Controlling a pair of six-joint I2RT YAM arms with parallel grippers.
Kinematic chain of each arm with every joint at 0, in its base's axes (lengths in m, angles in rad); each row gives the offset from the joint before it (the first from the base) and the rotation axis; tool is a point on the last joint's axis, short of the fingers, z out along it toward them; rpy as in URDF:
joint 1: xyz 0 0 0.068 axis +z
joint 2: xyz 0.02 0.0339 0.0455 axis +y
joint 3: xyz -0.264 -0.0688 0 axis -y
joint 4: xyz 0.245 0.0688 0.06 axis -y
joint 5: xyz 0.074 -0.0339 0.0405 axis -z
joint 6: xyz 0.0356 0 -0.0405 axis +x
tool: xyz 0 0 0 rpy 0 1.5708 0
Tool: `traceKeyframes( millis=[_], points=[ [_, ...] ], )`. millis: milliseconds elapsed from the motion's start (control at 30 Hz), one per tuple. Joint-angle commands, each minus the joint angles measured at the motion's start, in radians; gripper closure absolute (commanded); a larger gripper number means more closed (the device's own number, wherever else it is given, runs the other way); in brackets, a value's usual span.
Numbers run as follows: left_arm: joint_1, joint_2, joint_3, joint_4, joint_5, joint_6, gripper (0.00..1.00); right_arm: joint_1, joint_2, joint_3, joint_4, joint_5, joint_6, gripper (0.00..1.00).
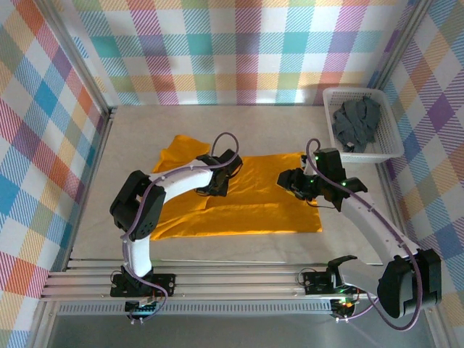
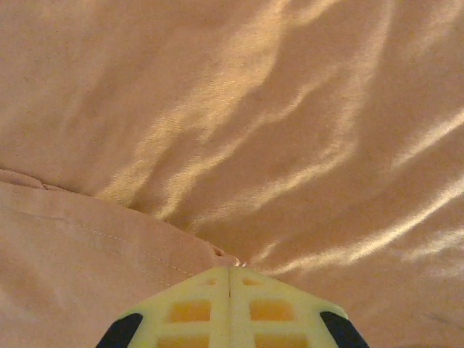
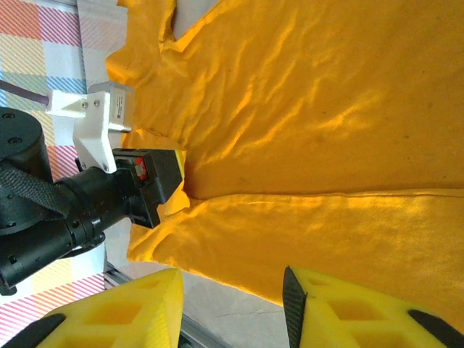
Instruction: Fold and stack the t-shirts
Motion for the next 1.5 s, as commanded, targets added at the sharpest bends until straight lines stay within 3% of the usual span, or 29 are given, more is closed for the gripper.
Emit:
traceKeyframes(
  millis=[0,300,333,400,433,500,667,833,1033,1200,1333,1467],
  points=[
    [-0.028,-0.01,0.007,0.042,0.02,0.034,1.0,0.004,0.008,-0.015,0.009,0.005,0.0,0.58],
    [-0.028,0.028,0.035,0.003,-0.036,0.027,1.0,0.004,0.011,-0.007,0.003,0.0,0.002,0.58],
    [-0.028,0.028,0.038,-0.005,-0.052,0.024,0.93,0.004,0.012,-0.007,-0.001,0.001,0.0,0.57],
    [-0.028,0.017,0.043,-0.031,-0.099,0.007,0.5,0.004,0.015,-0.004,-0.005,0.003,0.0,0.56],
    [-0.026,0.004,0.042,-0.043,-0.119,-0.007,0.36,0.005,0.018,-0.003,-0.007,0.007,-0.003,0.55],
    [-0.008,-0.047,0.027,-0.062,-0.127,-0.047,0.3,0.004,0.028,0.005,-0.019,0.02,-0.007,0.55],
    [0.124,-0.264,-0.099,-0.104,-0.018,-0.242,0.39,0.001,0.082,0.045,-0.079,0.089,-0.019,0.56],
    [0.258,-0.481,-0.344,-0.09,0.136,-0.412,0.58,0.003,0.109,0.047,-0.147,0.159,0.001,0.6],
    [0.438,-0.46,-0.505,0.001,0.244,-0.399,0.61,0.005,0.104,0.008,-0.157,0.191,-0.003,0.6],
    [0.516,-0.374,-0.53,0.04,0.183,-0.377,0.63,0.005,0.105,0.002,-0.154,0.196,-0.004,0.6],
    [0.566,-0.325,-0.52,0.021,0.073,-0.351,0.63,0.004,0.112,0.017,-0.164,0.225,-0.016,0.6],
    [0.613,-0.319,-0.499,0.016,0.067,-0.332,0.63,0.004,0.148,0.057,-0.158,0.25,-0.032,0.6]
  ],
)
